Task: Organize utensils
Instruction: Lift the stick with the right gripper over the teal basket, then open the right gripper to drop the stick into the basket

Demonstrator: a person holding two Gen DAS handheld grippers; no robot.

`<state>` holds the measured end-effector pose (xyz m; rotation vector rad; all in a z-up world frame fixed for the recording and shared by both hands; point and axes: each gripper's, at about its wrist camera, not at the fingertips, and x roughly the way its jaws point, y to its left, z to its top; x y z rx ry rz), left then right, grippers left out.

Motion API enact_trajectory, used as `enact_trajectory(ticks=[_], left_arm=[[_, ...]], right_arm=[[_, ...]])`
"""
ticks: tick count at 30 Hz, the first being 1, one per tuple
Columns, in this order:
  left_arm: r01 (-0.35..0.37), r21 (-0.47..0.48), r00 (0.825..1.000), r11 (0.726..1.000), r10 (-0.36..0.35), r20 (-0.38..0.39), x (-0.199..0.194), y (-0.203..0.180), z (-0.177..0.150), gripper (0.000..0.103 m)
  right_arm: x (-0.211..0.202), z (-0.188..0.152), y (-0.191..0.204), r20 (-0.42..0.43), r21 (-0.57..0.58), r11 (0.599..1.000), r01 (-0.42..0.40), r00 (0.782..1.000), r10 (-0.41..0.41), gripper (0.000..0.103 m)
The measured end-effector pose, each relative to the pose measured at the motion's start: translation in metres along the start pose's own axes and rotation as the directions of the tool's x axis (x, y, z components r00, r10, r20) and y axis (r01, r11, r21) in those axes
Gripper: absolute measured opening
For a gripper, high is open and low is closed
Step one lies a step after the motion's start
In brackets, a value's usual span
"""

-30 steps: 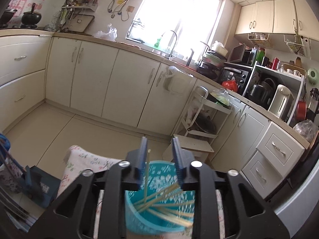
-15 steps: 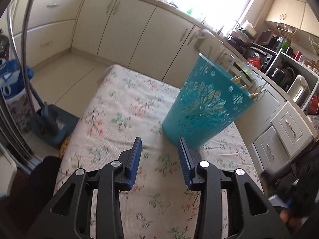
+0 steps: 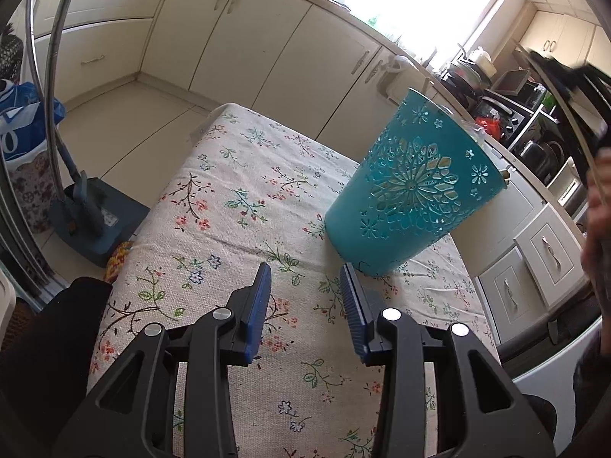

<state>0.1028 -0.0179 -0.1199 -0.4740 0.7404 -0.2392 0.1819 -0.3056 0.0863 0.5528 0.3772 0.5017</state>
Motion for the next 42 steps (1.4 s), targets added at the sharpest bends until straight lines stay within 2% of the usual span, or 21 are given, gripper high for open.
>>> enact_trajectory(ticks=[5, 11, 17, 25, 28, 30, 33, 35, 38, 42], left_arm=[[0.018, 0.025, 1.0, 1.0, -0.017, -0.01, 0.002, -0.006, -0.002, 0.035], [0.029, -0.001, 0.999, 1.0, -0.029, -0.016, 0.004, -0.001, -0.001, 0.035], [0.034, -0.005, 0.999, 0.999, -0.034, -0.018, 0.005, 0.0, -0.001, 0.035], [0.032, -0.013, 0.999, 0.999, -0.032, -0.019, 0.005, 0.001, -0.001, 0.035], [0.032, -0.013, 0.999, 0.999, -0.032, -0.018, 0.006, 0.001, -0.001, 0.035], [0.032, -0.011, 0.999, 0.999, -0.032, -0.018, 0.006, 0.001, -0.002, 0.035], [0.032, -0.005, 0.999, 0.999, -0.032, -0.018, 0.005, 0.0, -0.002, 0.035], [0.032, -0.008, 0.999, 0.999, -0.032, -0.018, 0.006, 0.0, -0.001, 0.035], [0.033, -0.015, 0.999, 0.999, -0.033, -0.017, 0.006, 0.001, 0.0, 0.035], [0.003, 0.033, 1.0, 0.999, -0.003, -0.013, 0.003, -0.008, -0.001, 0.038]], right_arm=[[0.043, 0.008, -0.008, 0.005, -0.005, 0.999, 0.048, 0.999, -0.048, 0.006], [0.078, 0.005, -0.025, -0.061, 0.005, 0.992, 0.124, 0.991, -0.123, 0.006], [0.084, -0.003, -0.032, -0.113, -0.015, 0.987, 0.16, 0.981, -0.16, 0.006], [0.077, -0.01, -0.025, -0.141, -0.048, 0.989, 0.143, 0.979, -0.148, 0.006], [0.069, -0.014, -0.023, -0.164, -0.078, 0.984, 0.16, 0.972, -0.171, 0.007], [0.068, -0.015, -0.025, -0.208, -0.093, 0.981, 0.17, 0.96, -0.186, 0.007], [0.079, -0.007, -0.032, -0.266, -0.092, 0.98, 0.176, 0.944, -0.194, 0.017], [0.083, 0.002, -0.039, -0.282, -0.044, 0.984, 0.171, 0.943, -0.177, 0.02], [0.073, 0.01, -0.041, -0.26, -0.002, 0.988, 0.153, 0.954, -0.148, 0.022], [0.041, -0.003, -0.027, -0.232, -0.026, 0.992, 0.122, 0.965, -0.125, 0.033]])
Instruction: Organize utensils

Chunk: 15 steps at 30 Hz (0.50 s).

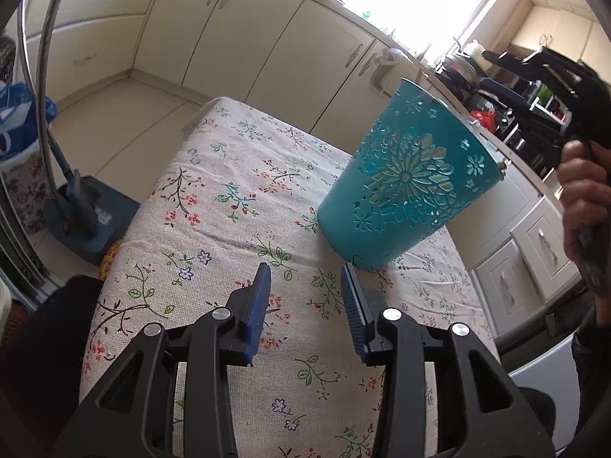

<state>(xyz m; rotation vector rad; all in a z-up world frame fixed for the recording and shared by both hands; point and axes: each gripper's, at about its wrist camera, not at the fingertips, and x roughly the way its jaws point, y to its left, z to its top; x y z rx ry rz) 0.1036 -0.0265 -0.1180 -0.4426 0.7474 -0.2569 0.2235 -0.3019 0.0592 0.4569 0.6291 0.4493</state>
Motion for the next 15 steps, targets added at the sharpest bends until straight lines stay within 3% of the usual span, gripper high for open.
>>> enact_trajectory(ticks=[2, 6, 8, 12, 15], left_arm=[[-0.041, 0.058, 0.999, 0.997, 0.04, 0.009, -0.009, -0.013, 0.0, 0.045], [-0.112, 0.109, 0.993, 0.988, 0.108, 0.041, -0.041, -0.035, 0.001, 0.075], [-0.134, 0.122, 0.991, 0.983, 0.129, 0.047, -0.059, -0.044, 0.0, 0.083], [-0.176, 0.147, 0.984, 0.973, 0.169, 0.059, -0.102, -0.065, -0.001, 0.095], [-0.195, 0.153, 0.98, 0.969, 0.186, 0.069, -0.133, -0.08, 0.0, 0.095]], right_arm=[[-0.02, -0.022, 0.008, 0.013, -0.045, 0.999, 0.021, 1.0, -0.02, 0.042], [-0.06, -0.079, 0.023, 0.01, -0.145, 0.982, 0.12, 0.993, -0.12, 0.065], [-0.077, -0.109, 0.025, -0.014, -0.167, 0.972, 0.167, 0.985, -0.172, 0.071], [-0.108, -0.153, 0.029, -0.054, -0.168, 0.953, 0.251, 0.963, -0.263, 0.08], [-0.131, -0.17, 0.037, -0.061, -0.144, 0.946, 0.291, 0.951, -0.302, 0.088]])
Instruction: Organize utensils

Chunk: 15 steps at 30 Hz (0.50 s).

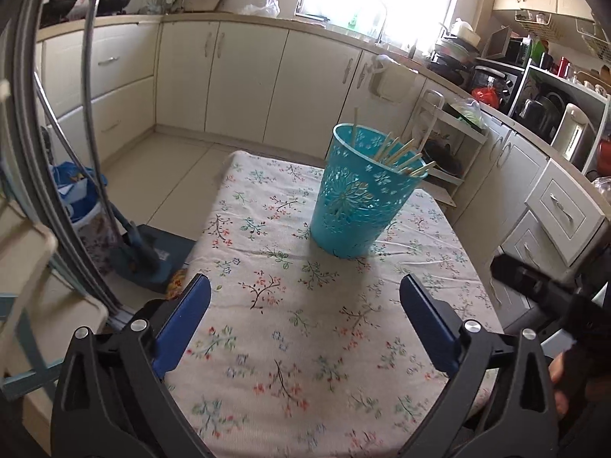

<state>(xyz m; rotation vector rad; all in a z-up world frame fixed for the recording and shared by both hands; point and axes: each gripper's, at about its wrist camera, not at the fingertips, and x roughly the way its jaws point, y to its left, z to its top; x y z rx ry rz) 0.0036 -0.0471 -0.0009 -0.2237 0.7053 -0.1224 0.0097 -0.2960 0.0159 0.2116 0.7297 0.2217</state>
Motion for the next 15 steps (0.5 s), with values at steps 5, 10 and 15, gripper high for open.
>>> enact_trajectory(ticks=[5, 10, 15], left_arm=[[0.006, 0.035, 1.0, 0.999, -0.006, 0.018, -0.065, -0.019, -0.001, 0.095], [0.061, 0.094, 0.998, 0.994, -0.06, -0.005, -0.118, -0.023, -0.015, 0.095], [-0.003, 0.057, 1.0, 0.998, 0.001, 0.031, -0.154, -0.017, -0.038, 0.095]], right_arm=[[-0.047, -0.014, 0.016, -0.003, 0.027, 0.997, 0.078, 0.997, -0.077, 0.096], [-0.098, -0.035, 0.03, 0.004, 0.066, 0.996, 0.052, 0.999, -0.052, 0.096], [-0.139, -0.058, 0.041, 0.035, 0.045, 0.995, 0.088, 0.995, -0.089, 0.096]])
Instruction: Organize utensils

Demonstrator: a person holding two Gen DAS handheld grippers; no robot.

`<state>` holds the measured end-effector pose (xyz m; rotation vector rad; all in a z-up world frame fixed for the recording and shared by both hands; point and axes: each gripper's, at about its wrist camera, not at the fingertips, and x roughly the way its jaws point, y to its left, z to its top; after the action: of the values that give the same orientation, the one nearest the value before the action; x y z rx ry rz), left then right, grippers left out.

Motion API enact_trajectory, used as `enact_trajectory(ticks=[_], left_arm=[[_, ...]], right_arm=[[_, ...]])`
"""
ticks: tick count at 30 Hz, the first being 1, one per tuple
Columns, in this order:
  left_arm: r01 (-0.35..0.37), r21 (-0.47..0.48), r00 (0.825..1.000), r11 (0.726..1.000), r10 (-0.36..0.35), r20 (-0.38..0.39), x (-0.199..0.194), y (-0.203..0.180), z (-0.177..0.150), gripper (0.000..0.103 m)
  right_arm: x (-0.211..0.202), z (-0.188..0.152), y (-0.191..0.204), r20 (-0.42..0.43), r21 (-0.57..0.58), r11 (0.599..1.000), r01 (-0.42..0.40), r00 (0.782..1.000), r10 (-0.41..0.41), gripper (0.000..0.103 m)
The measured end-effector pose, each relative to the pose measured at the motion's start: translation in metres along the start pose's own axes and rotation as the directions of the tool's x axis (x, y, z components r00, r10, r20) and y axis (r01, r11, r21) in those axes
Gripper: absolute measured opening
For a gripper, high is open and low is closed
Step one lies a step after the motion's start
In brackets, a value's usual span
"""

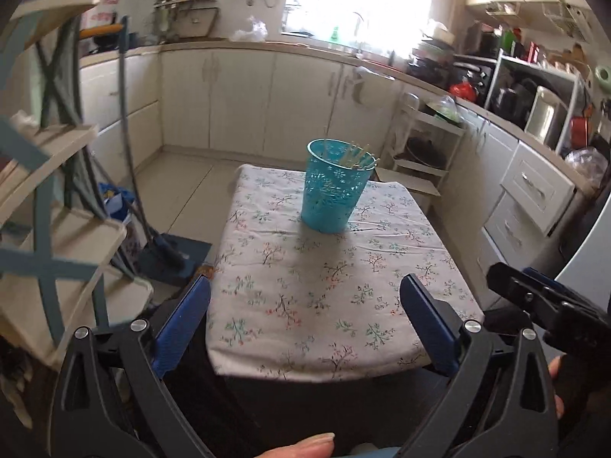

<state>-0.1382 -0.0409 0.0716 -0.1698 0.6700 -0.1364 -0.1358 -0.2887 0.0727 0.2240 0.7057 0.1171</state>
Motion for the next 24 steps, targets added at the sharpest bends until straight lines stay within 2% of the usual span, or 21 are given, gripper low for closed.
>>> enact_trajectory(ticks=[4, 8, 12, 16, 24], left_arm=[[-0.023, -0.065, 1.0, 0.998, 0.022, -0.014, -0.012, 0.005, -0.012, 0.095], [-0.068, -0.026, 0.998, 0.997, 0.068, -0.007, -0.026, -0.006, -0.019, 0.095], [-0.099, 0.016, 0.994, 0.995, 0.098, 0.041, -0.04, -0.017, -0.021, 0.095], [-0.096, 0.038, 0.994, 0.995, 0.094, 0.065, -0.049, -0.023, -0.017, 0.095], [-0.114, 0.049, 0.992, 0.992, 0.112, 0.055, -0.044, -0.03, -0.019, 0.095]], right_arm=[[-0.02, -0.017, 0.004, 0.006, 0.025, 1.0, 0.006, 1.0, -0.006, 0.096], [-0.035, -0.036, 0.015, 0.024, -0.013, 1.0, -0.007, 1.0, 0.007, 0.096], [-0.048, -0.037, 0.012, 0.069, 0.001, 1.0, -0.014, 0.998, 0.014, 0.096], [-0.053, -0.036, 0.008, 0.081, 0.011, 0.999, -0.031, 0.996, 0.03, 0.096], [-0.054, -0.037, 0.001, 0.085, 0.032, 0.998, -0.052, 0.995, 0.049, 0.096]])
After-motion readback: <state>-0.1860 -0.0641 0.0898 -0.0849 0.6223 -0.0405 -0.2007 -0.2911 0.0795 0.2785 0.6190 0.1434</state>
